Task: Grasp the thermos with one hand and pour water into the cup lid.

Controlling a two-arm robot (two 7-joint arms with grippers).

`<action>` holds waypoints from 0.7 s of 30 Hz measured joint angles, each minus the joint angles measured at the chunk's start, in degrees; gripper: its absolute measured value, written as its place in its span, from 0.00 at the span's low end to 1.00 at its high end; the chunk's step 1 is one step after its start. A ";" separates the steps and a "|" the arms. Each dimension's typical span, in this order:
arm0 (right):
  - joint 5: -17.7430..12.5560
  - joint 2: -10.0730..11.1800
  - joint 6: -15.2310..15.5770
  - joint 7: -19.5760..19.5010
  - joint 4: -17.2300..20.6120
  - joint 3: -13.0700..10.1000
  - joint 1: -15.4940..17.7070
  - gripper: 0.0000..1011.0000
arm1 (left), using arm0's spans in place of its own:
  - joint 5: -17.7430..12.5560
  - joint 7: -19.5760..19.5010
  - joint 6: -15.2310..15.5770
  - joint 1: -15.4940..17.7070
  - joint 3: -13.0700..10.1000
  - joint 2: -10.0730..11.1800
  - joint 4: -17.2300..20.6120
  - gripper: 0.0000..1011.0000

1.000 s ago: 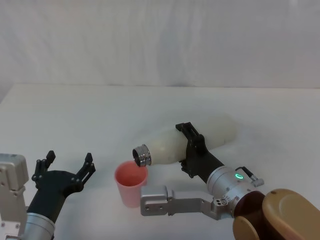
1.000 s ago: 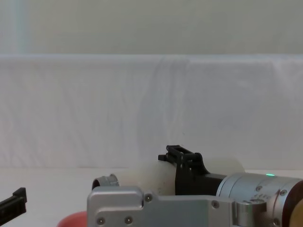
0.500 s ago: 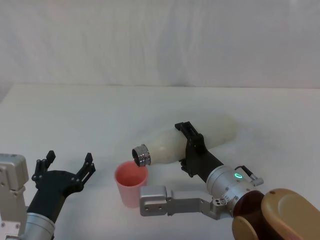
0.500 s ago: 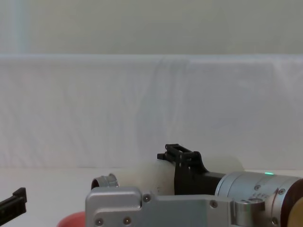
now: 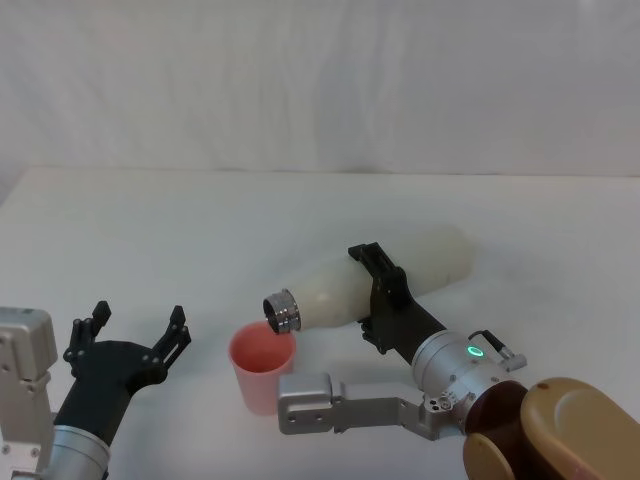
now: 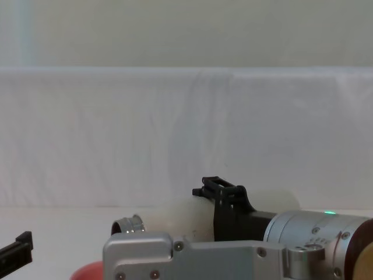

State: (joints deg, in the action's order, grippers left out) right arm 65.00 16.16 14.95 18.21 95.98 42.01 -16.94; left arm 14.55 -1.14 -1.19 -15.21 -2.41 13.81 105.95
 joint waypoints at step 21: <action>1.67 0.34 0.13 0.37 0.34 0.79 -0.41 0.95 | 0.00 0.00 0.00 0.00 0.00 0.00 0.00 0.99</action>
State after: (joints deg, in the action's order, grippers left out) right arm 66.67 16.49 15.08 18.58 96.32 42.80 -17.34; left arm 14.55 -1.14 -1.19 -15.21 -2.41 13.81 105.95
